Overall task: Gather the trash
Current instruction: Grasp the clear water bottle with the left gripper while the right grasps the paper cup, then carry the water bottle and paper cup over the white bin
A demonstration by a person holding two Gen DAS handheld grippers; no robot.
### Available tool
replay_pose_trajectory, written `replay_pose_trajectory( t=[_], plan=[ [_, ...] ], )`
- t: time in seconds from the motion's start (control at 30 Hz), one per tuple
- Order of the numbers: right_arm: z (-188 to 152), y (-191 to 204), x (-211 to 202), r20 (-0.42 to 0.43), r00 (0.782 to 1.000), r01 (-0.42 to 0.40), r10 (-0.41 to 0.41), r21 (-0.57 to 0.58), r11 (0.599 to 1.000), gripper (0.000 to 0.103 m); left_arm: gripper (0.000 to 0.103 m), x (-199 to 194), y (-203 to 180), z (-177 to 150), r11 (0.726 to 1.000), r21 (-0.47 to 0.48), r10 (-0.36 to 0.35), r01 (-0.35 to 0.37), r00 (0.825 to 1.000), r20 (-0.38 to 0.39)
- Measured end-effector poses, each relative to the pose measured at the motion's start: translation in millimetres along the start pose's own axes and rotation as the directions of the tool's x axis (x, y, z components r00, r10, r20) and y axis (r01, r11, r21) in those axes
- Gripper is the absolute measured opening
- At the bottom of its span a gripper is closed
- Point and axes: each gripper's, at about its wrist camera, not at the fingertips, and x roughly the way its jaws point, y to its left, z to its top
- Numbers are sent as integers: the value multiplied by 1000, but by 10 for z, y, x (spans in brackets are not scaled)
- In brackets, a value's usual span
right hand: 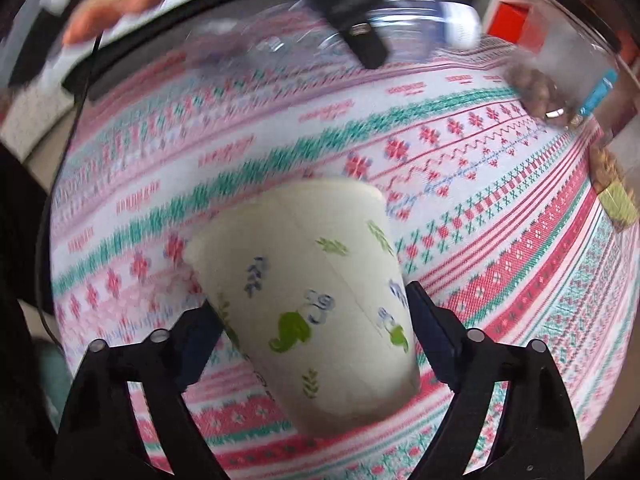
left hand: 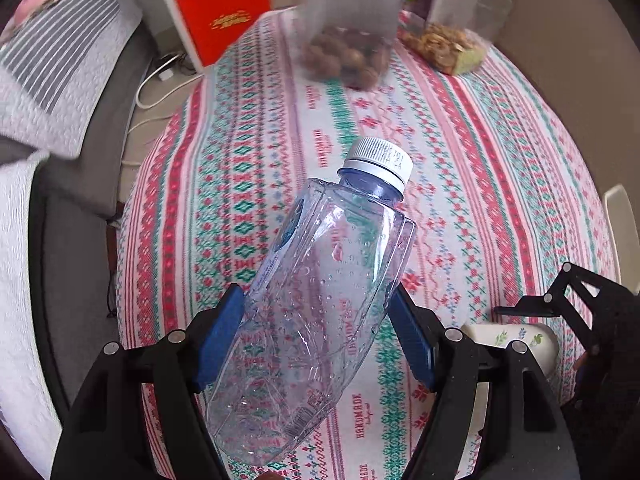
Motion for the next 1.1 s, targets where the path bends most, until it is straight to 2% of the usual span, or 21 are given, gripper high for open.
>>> replay_pose_trajectory(
  t=[0.03, 0.17, 0.3, 0.4, 0.63, 0.73, 0.9, 1.1],
  plan=[
    [22, -32, 0, 7, 1000, 0, 0, 17, 1000, 68, 71, 0, 42, -9, 1000, -15, 0, 0, 1000, 3],
    [110, -259, -97, 69, 997, 28, -38, 139, 990, 62, 71, -12, 202, -11, 995, -100, -20, 23, 999, 31],
    [160, -499, -349, 161, 980, 73, -118, 260, 963, 61, 71, -131, 232, -4, 986, -163, -14, 29, 996, 90],
    [127, -695, -587, 230, 954, 100, -192, 361, 927, 61, 71, -268, 217, 12, 977, -210, -18, 49, 989, 146],
    [-46, -1111, -1072, 324, 867, 155, -378, 547, 823, 62, 71, -600, 3, 40, 966, -255, 37, 37, 960, 278],
    [-103, -1146, -1223, 332, 838, 171, -434, 595, 785, 62, 71, -727, -87, 32, 963, -270, 62, 27, 946, 319],
    [-234, -1240, -1403, 336, 796, 184, -503, 657, 731, 62, 71, -960, -270, 12, 953, -299, 74, 51, 916, 393],
    [-391, -1240, -1585, 346, 756, 172, -556, 714, 679, 62, 71, -1167, -532, -48, 943, -327, 107, 56, 882, 458]
  ],
)
